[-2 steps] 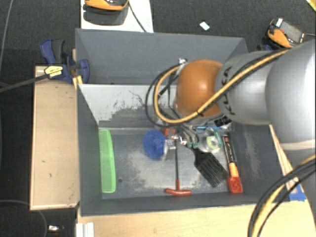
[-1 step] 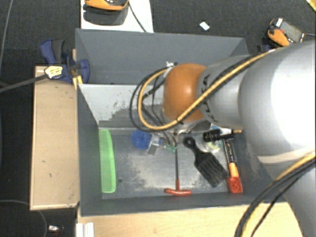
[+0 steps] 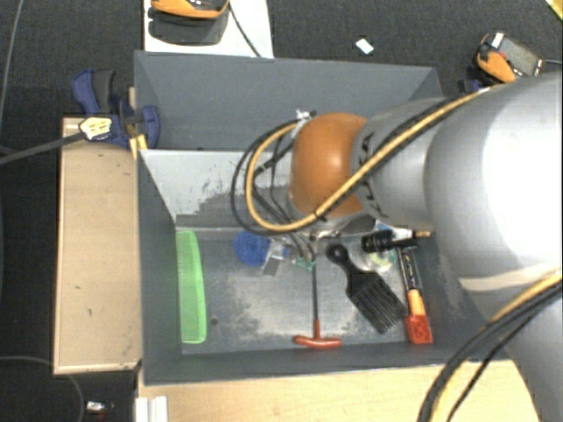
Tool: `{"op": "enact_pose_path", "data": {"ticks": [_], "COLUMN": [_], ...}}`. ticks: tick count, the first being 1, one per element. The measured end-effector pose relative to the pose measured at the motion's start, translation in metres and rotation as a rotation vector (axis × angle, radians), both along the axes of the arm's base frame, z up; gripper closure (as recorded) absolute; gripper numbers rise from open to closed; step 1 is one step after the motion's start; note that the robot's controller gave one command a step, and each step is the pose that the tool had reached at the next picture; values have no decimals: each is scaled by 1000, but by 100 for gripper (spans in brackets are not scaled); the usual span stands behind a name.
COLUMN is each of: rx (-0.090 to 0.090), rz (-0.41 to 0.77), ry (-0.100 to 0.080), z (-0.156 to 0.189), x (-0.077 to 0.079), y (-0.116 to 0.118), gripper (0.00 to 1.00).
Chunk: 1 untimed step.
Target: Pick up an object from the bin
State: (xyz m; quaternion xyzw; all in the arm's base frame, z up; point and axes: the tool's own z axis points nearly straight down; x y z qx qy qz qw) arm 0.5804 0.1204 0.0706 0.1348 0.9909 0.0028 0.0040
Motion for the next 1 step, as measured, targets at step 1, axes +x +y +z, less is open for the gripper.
{"op": "enact_pose_path", "data": {"ticks": [1], "rx": [0], "rz": [-1], "ry": [1], "z": [11], "x": [-1], "y": [0], "gripper": [100]}}
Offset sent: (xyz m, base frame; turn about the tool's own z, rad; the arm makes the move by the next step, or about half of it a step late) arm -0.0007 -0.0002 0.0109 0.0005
